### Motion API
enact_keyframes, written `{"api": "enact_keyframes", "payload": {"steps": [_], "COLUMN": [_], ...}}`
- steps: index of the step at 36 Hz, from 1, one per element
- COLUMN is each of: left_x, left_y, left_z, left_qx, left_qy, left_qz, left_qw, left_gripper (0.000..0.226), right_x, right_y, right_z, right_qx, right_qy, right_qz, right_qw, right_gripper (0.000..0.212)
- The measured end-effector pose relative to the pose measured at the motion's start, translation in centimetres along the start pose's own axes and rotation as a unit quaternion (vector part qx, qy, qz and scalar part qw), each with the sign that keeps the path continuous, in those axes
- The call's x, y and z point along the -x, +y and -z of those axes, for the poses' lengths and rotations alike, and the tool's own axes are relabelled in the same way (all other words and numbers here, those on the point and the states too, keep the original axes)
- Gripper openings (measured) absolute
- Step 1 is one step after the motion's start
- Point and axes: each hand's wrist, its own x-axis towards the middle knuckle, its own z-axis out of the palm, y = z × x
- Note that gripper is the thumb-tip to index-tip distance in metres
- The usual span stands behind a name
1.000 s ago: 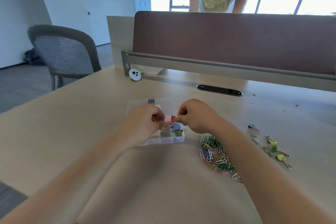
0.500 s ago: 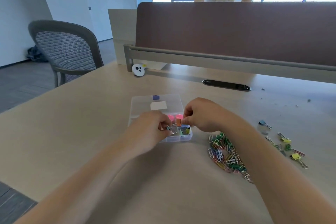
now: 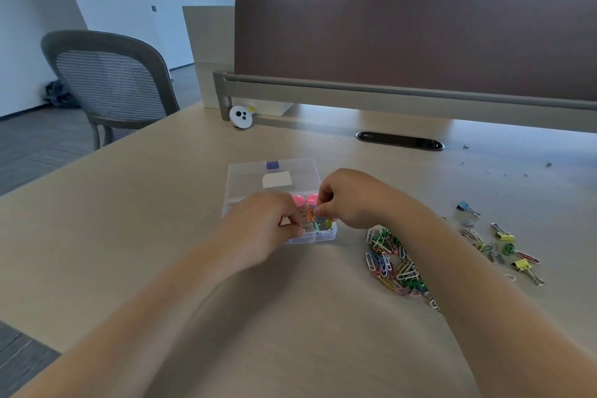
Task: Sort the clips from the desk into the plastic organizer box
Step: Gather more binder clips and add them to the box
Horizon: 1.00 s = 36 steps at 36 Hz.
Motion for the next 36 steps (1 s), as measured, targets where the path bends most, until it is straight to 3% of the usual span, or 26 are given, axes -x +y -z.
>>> {"api": "enact_keyframes", "payload": {"steps": [20, 36], "left_x": [0.49, 0.58], "left_y": [-0.55, 0.1], "left_z": [0.32, 0.19], "left_qx": [0.021, 0.031], "left_qy": [-0.041, -0.02], "left_qz": [0.029, 0.032], "left_qw": [0.999, 0.999], "left_gripper": [0.008, 0.01], "right_x": [0.22, 0.18], "right_y": [-0.11, -0.21], "right_z": [-0.17, -0.09], "right_qx": [-0.005, 0.0], "right_qy": [-0.004, -0.013], "right_qz": [0.001, 0.005], "right_qw": [1.0, 1.0], "right_gripper": [0.022, 0.02]}}
